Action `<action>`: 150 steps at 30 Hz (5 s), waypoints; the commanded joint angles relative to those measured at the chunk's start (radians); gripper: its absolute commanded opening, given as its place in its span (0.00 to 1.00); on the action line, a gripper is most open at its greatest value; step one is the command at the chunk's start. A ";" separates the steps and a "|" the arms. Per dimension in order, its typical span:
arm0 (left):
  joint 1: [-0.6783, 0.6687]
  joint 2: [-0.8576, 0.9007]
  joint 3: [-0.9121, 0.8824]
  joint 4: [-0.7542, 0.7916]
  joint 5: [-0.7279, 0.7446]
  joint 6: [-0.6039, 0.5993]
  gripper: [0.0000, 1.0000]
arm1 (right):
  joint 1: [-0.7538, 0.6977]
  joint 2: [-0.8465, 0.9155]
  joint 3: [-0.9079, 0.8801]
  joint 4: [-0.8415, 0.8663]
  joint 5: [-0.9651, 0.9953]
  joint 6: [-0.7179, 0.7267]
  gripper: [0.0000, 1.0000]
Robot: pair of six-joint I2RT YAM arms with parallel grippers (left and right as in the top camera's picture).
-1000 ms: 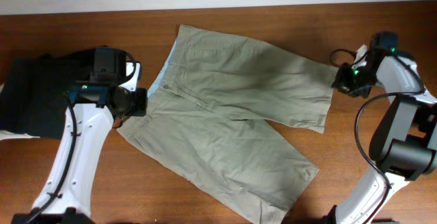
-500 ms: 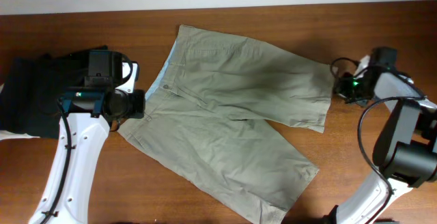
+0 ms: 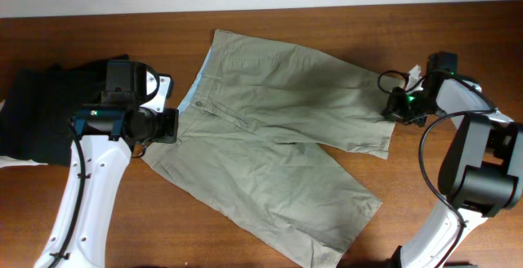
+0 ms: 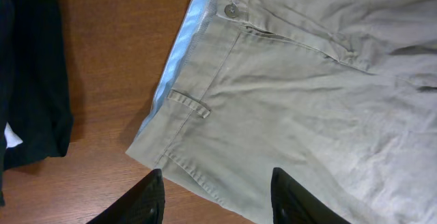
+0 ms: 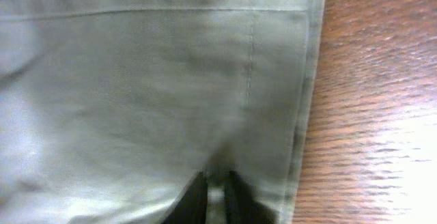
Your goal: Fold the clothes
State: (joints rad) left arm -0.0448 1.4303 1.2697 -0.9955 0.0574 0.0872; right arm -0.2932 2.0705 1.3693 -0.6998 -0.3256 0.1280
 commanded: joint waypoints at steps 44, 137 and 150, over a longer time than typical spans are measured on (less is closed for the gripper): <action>-0.067 0.008 -0.006 0.158 0.164 0.155 0.60 | -0.075 -0.259 -0.073 -0.181 -0.111 0.116 0.25; 0.131 0.700 0.032 0.589 -0.078 0.038 0.05 | -0.035 -0.317 -0.179 -0.337 -0.062 0.005 0.53; 0.054 0.134 0.040 0.474 -0.078 0.037 0.60 | 0.364 -0.317 -0.428 -0.233 -0.045 -0.042 0.55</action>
State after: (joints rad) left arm 0.0051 1.6569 1.3041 -0.4820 -0.0303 0.1261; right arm 0.0185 1.7458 1.0077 -0.9768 -0.3832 0.1116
